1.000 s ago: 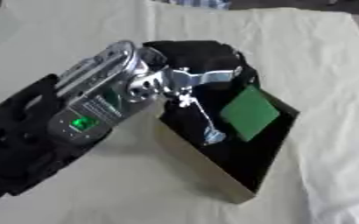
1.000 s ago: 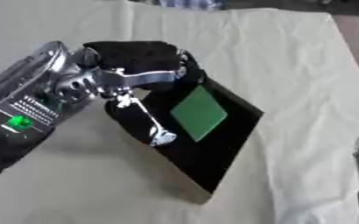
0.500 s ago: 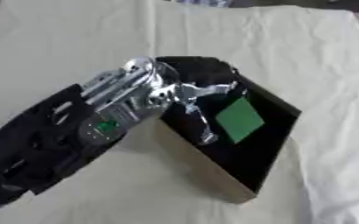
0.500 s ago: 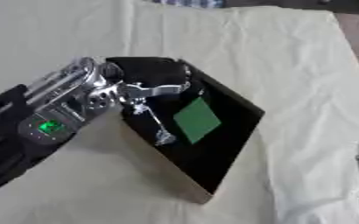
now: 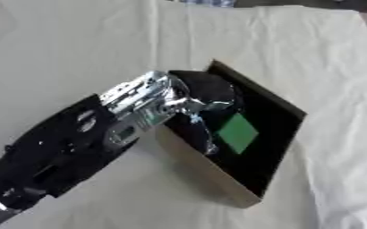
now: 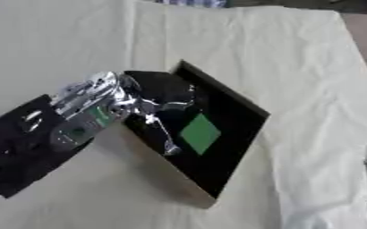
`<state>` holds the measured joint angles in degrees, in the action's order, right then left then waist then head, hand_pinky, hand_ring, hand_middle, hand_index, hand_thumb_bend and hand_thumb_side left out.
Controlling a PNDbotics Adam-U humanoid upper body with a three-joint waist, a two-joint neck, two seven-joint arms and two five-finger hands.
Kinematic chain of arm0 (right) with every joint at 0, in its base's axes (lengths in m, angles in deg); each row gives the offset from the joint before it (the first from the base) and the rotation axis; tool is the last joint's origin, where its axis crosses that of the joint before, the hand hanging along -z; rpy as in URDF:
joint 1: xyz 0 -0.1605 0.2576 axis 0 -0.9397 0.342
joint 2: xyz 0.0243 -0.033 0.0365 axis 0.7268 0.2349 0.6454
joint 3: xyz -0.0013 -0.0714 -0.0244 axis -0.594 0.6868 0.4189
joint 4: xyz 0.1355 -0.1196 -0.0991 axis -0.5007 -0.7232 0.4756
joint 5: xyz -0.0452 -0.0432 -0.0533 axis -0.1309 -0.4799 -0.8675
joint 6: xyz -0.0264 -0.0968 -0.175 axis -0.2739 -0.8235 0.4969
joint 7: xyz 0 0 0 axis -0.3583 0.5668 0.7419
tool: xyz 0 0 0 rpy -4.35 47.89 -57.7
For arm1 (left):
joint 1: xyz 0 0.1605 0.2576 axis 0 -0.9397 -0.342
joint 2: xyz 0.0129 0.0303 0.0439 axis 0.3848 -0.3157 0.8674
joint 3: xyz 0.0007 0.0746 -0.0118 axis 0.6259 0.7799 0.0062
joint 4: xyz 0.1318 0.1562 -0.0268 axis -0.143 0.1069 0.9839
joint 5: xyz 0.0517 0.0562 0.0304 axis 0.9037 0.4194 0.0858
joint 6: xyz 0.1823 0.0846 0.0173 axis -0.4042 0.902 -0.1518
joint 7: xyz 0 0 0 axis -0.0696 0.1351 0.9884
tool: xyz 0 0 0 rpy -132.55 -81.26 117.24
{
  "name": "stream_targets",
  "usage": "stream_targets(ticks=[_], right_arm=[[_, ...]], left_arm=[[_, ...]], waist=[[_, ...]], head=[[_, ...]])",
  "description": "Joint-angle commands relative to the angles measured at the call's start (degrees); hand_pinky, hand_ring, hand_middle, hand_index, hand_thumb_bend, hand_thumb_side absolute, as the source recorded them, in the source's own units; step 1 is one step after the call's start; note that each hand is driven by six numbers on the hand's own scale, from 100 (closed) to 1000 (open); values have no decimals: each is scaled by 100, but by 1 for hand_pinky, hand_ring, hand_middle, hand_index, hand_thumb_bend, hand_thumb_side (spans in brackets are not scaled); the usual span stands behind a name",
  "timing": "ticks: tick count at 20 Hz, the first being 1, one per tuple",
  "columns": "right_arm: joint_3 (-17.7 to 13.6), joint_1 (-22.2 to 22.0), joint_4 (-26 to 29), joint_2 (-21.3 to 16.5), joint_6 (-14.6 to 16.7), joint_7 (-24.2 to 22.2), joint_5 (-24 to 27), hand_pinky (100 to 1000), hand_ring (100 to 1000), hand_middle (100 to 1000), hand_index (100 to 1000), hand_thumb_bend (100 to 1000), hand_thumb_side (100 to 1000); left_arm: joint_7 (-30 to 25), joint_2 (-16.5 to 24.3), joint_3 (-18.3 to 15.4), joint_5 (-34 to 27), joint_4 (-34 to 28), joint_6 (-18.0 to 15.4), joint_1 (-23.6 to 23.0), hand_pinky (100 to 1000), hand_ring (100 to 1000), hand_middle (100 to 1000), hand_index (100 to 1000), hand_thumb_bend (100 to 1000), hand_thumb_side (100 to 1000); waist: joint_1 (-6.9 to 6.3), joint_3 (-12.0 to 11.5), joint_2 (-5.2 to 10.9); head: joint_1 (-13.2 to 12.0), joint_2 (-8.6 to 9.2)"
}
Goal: Pick up objects on the table and place them in the box.
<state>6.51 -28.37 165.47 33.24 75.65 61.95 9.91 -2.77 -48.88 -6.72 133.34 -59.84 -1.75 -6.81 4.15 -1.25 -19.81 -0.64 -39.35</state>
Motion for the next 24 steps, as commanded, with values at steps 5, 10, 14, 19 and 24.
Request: stream_targets(ticks=[5, 10, 14, 19, 24], right_arm=[[-48, 11, 114, -53, -12, 4, 38, 697, 641, 565, 827, 100, 838], [-56, 18, 114, -60, -8, 7, 38, 698, 643, 566, 827, 100, 837], [-70, 23, 114, -63, -4, 19, 33, 698, 643, 566, 827, 100, 836], [-79, 28, 114, -63, -4, 33, 23, 698, 644, 566, 827, 100, 836], [-126, 81, 114, -43, 21, 78, 13, 698, 646, 569, 827, 100, 831]], left_arm=[[222, -9, -212, 165, -192, -57, 106, 630, 777, 851, 901, 374, 338], [301, 55, -438, -111, -723, 190, 128, 606, 759, 832, 885, 280, 312], [526, 143, -772, -490, -1353, 563, 111, 558, 714, 790, 849, 125, 301], [769, 273, -1064, -1085, -1990, 1034, 70, 540, 695, 775, 836, 100, 298], [959, 92, -1420, -1366, -2434, 1124, -272, 475, 617, 706, 773, 100, 428]], waist=[[-12, 4, 121], [-10, -11, 142], [-6, -26, 156], [-5, -35, 163], [34, -106, 175]], head=[[-22, 0], [-16, 35], [6, 60], [30, 76], [116, 93]])
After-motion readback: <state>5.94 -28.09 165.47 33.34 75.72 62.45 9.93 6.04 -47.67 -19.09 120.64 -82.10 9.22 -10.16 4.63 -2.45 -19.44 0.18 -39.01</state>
